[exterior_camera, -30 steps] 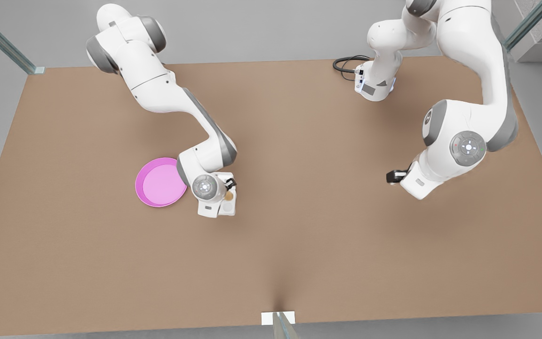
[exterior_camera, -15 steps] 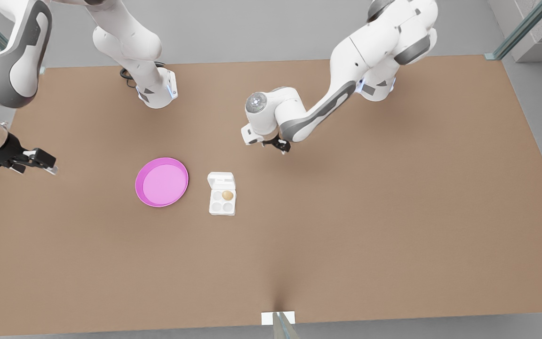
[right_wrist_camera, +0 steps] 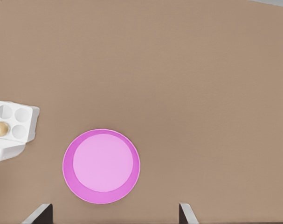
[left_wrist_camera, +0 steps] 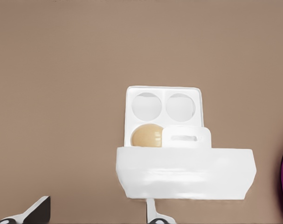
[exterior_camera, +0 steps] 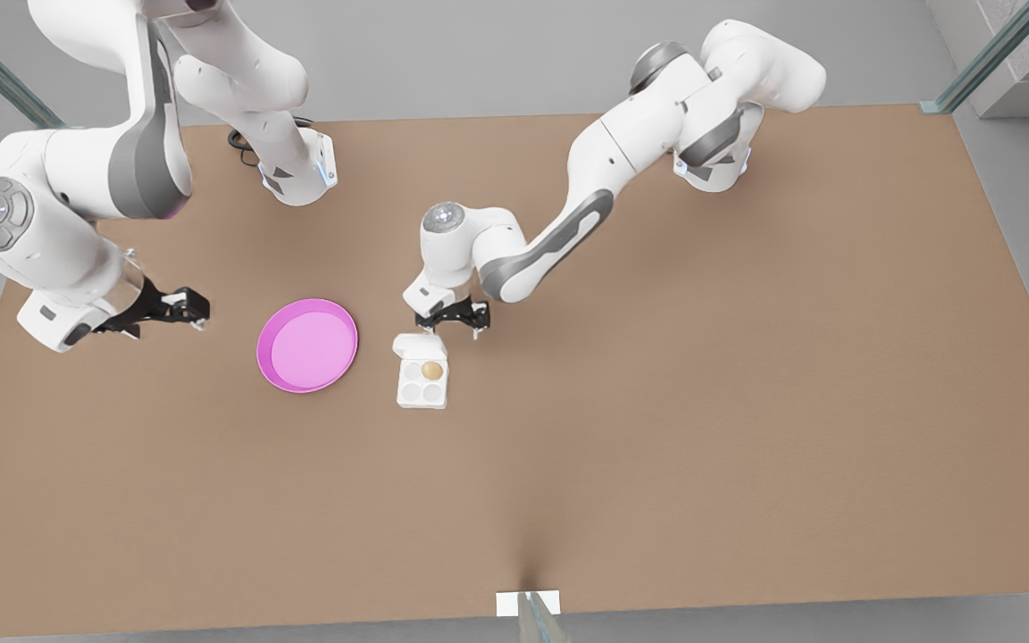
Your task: Pack egg into the box and close the box lid
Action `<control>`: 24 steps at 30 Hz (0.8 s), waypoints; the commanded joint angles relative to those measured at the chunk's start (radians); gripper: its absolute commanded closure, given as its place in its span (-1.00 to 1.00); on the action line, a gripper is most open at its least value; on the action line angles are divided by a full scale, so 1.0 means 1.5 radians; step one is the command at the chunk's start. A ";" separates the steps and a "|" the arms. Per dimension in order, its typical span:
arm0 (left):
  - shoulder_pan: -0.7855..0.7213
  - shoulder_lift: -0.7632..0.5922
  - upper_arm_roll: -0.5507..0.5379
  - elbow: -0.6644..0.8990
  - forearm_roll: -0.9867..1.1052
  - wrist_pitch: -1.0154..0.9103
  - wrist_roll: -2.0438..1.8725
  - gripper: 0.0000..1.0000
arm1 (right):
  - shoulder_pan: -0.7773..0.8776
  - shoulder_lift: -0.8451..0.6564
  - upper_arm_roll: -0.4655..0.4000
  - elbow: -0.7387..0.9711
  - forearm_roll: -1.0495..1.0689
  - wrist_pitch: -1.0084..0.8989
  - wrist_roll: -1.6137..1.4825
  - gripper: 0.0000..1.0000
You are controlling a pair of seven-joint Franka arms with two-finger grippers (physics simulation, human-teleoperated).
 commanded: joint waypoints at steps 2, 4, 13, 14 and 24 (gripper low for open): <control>-0.011 -0.002 0.017 0.027 -0.005 0.028 -0.231 -1.00 | -0.020 0.000 0.000 -0.005 0.001 0.001 0.014 -1.00; -0.010 -0.002 0.016 0.056 -0.007 0.024 -0.231 -1.00 | -0.019 0.000 0.000 -0.006 0.001 0.002 0.014 -1.00; -0.010 0.017 0.016 0.084 -0.010 0.014 -0.216 -1.00 | -0.022 0.000 0.000 -0.006 0.002 0.002 0.012 -1.00; 0.038 -0.029 0.008 0.085 -0.098 -0.083 -0.094 -1.00 | -0.022 0.000 0.000 -0.006 0.002 0.002 0.012 -1.00; 0.425 -0.750 0.311 -0.443 -0.463 -0.373 0.887 -1.00 | -0.022 0.001 0.000 -0.010 0.002 0.009 0.012 -1.00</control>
